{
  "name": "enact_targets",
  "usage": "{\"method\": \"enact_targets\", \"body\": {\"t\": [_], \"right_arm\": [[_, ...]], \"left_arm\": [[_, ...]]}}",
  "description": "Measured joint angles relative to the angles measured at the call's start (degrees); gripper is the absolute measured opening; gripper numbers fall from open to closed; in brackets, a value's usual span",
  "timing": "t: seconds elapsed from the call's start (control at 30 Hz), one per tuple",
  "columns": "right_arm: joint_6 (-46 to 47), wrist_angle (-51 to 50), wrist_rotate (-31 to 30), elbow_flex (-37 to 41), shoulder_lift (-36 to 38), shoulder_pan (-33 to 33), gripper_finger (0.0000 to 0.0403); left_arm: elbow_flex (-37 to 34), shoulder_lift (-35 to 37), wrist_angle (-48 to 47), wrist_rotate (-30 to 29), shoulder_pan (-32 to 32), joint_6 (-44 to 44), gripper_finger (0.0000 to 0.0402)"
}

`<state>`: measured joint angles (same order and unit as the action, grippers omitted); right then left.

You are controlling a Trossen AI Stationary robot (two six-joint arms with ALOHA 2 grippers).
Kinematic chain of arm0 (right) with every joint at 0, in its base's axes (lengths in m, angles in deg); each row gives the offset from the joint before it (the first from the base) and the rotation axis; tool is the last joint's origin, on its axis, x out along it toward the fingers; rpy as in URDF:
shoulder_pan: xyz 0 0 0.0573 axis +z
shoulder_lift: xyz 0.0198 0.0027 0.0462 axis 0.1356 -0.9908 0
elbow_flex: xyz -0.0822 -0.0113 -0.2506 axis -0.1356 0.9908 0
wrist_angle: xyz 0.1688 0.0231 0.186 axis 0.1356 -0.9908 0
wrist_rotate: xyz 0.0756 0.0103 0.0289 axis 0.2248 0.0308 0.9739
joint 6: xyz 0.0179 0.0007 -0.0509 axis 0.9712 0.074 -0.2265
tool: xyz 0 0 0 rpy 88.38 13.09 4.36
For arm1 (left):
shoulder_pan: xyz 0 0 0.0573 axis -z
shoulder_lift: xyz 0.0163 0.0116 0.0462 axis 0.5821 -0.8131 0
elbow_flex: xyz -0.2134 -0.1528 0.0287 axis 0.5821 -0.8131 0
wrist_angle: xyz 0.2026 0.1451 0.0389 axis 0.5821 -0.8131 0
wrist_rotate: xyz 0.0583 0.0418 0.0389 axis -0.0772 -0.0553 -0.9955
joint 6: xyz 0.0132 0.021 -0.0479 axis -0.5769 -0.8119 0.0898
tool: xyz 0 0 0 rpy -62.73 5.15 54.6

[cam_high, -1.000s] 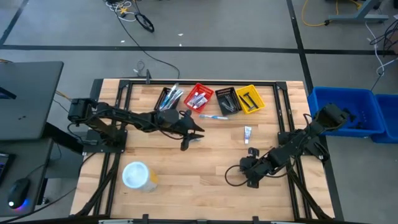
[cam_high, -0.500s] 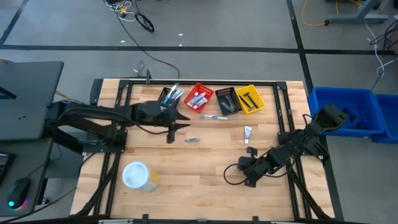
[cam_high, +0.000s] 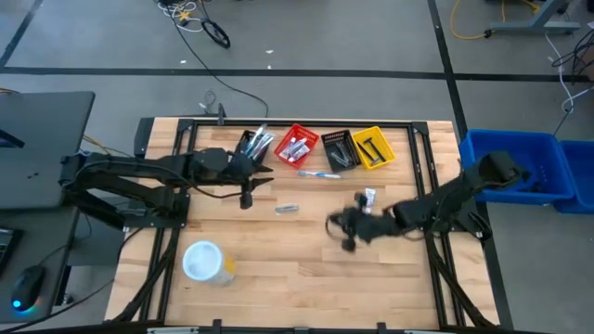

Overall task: Pick & Place Travel size toiletries
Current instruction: Put the nail cutter into the right black bin

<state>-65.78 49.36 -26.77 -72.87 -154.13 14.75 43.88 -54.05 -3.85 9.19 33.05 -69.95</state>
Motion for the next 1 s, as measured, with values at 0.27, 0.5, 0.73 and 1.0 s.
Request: {"method": "enact_targets", "body": {"t": [0.27, 0.5, 0.73, 1.0], "right_arm": [[-2.2, 4.5, -4.4, -0.1, 7.5, -21.1, 0.0068], [-6.3, 9.7, 7.9, -0.1, 3.9, -38.9, 0.0068], [-7.9, 9.9, 9.1, -0.1, -2.6, -47.1, 0.0069], [-9.5, 14.6, 12.2, -0.1, -7.4, -50.3, 0.0093]], "left_arm": [[0.1, -1.7, -1.1, 0.1, 0.0, 0.0, 0.0115], [-0.5, -1.6, -1.3, 0.0, 0.0, -0.9, 0.0115], [-0.6, -1.6, -1.1, 0.0, 0.0, -0.5, 0.0115], [-0.6, -1.6, -1.1, 0.0, 0.0, -0.4, 0.0115]]}}
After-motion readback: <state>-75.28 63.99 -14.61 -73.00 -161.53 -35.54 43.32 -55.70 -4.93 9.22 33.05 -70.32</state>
